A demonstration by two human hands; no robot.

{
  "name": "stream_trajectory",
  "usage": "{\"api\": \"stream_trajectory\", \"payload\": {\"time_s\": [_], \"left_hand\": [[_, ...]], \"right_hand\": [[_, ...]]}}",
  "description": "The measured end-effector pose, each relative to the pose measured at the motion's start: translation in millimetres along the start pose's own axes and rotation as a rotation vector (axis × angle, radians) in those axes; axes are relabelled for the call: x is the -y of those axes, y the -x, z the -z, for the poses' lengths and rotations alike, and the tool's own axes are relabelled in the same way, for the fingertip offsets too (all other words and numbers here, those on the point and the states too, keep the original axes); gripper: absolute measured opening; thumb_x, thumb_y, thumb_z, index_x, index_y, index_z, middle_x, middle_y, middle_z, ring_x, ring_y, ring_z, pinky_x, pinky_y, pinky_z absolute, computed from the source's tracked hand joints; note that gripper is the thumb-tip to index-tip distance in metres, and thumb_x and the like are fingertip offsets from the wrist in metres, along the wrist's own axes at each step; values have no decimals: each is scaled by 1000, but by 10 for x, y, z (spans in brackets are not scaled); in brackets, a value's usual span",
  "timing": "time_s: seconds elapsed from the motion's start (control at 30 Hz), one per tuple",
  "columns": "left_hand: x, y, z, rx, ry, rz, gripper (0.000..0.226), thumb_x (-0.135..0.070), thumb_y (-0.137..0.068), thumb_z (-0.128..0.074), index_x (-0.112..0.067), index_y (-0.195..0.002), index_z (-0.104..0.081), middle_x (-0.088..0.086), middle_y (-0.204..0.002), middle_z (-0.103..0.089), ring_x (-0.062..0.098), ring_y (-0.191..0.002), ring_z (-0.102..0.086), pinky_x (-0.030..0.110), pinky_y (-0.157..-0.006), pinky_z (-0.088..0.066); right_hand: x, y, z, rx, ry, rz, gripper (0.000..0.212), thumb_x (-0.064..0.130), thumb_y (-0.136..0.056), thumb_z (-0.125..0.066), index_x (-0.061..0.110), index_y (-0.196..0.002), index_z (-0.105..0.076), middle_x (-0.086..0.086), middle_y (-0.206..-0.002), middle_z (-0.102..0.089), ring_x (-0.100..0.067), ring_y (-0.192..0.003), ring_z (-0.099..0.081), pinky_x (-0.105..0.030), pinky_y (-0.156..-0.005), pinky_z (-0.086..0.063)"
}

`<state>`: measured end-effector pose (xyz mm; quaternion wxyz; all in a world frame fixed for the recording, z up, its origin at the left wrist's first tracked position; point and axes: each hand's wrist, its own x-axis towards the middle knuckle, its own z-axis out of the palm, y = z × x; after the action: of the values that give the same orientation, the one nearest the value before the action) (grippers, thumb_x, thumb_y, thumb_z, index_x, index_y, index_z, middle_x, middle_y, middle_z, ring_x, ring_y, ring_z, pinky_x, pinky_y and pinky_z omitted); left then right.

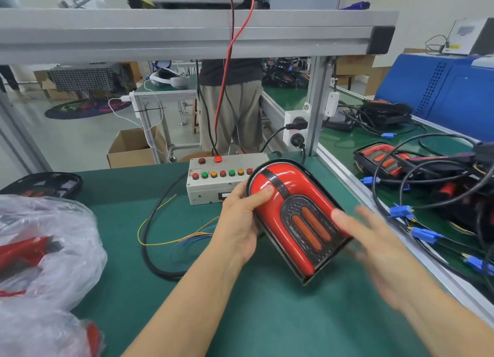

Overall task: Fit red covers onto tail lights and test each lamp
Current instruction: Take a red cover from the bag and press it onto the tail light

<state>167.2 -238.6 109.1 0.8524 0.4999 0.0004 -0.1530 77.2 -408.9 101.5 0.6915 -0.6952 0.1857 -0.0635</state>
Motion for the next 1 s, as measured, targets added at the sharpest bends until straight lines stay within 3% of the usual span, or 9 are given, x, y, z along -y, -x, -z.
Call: {"api": "stream_trajectory", "payload": {"time_s": [0.07, 0.17, 0.27, 0.37, 0.47, 0.63, 0.77, 0.87, 1.0], "left_hand": [[31, 12, 2, -6, -26, -3, 34, -5, -82, -66, -8, -116, -61, 14, -104, -70, 21, -77, -68, 34, -64, -59], [120, 50, -73, 43, -42, -68, 36, -5, -77, -69, -2, -113, -63, 19, -102, -69, 25, -80, -66, 34, -71, -56], [146, 70, -140, 124, -78, -166, 44, -7, -70, -72, 0, -112, -64, 20, -103, -70, 27, -86, -66, 34, -78, -56], [132, 66, -134, 138, -138, -241, 38, -2, -74, -71, -1, -111, -65, 18, -104, -71, 25, -89, -66, 32, -79, -57], [131, 55, -130, 157, -181, -308, 35, 9, -78, -66, -3, -111, -65, 13, -102, -72, 20, -89, -67, 29, -81, -56], [137, 58, -182, 148, -224, -395, 37, 16, -76, -64, -5, -107, -67, 14, -100, -71, 23, -89, -67, 38, -85, -56], [138, 64, -210, 136, -229, -391, 36, 15, -77, -62, -10, -103, -69, 16, -99, -71, 25, -88, -66, 42, -86, -55], [129, 56, -198, 149, -179, -330, 39, 12, -78, -64, -5, -112, -65, 17, -106, -70, 24, -92, -66, 37, -87, -55], [0, -28, -173, 163, -1, -184, 52, -8, -71, -69, -7, -122, -58, 19, -112, -67, 25, -89, -66, 38, -81, -56]], "right_hand": [[212, -68, 9, -177, 200, 149, 114, 68, -43, -73, 32, -144, -36, 13, -143, -45, -2, -125, -42, -29, -102, -29], [471, -197, -155, -54, 411, 298, 113, 66, -46, -75, 29, -145, -36, 16, -133, -48, -2, -123, -44, -24, -98, -31], [624, -341, -328, 59, 499, 284, 93, 50, -56, -83, 28, -139, -46, 12, -124, -56, -8, -111, -57, -24, -93, -42], [661, -430, -349, 122, 404, 221, 69, 36, -55, -89, 26, -117, -61, 6, -107, -68, -10, -92, -67, -29, -84, -55], [621, -470, -341, 99, 311, 215, 57, 29, -50, -90, 25, -101, -66, 7, -89, -73, -10, -80, -70, -25, -69, -55], [546, -487, -339, 48, 217, 263, 48, 20, -51, -91, 21, -93, -69, 2, -84, -75, -17, -77, -72, -36, -74, -58], [550, -509, -354, 38, 221, 272, 49, 20, -52, -90, 17, -96, -69, -3, -90, -74, -23, -84, -71, -45, -83, -58], [593, -519, -320, 99, 319, 267, 50, 27, -59, -89, 20, -103, -66, 0, -94, -73, -19, -85, -71, -39, -80, -58], [695, -510, 55, 385, 99, 176, 67, 44, -60, -84, 22, -120, -64, 2, -103, -75, -15, -90, -70, -33, -82, -57]]}}
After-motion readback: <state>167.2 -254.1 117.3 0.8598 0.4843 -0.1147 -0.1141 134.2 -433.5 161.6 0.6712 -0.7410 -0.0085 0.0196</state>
